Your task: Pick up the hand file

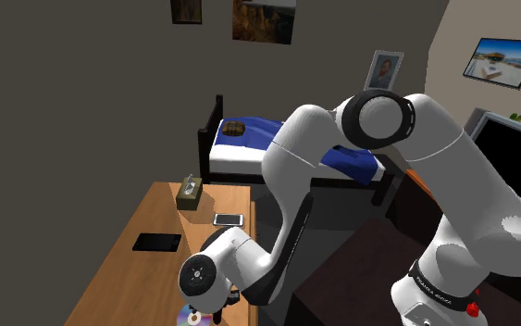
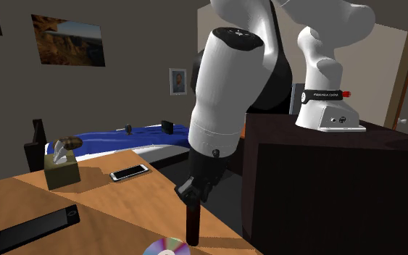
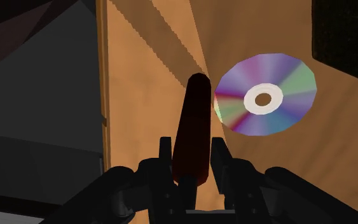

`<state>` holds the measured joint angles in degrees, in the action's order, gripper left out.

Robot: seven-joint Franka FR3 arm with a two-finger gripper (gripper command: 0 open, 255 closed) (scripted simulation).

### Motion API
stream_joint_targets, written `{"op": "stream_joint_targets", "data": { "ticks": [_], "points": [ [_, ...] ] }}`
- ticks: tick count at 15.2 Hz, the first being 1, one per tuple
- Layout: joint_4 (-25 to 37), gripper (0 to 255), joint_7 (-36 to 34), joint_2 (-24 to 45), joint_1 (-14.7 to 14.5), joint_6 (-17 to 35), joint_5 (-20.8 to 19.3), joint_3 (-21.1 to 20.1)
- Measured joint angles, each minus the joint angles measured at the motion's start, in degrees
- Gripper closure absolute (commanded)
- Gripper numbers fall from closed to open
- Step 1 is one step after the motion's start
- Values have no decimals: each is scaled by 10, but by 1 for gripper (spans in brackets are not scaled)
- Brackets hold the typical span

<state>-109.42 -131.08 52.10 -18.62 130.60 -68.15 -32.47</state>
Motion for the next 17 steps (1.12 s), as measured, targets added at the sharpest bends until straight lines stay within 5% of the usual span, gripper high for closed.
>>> {"op": "stream_joint_targets", "data": {
  "ticks": [17],
  "points": [
    [-51, 255, 47, -97, 44, -33, 67, -57]
  ]
}}
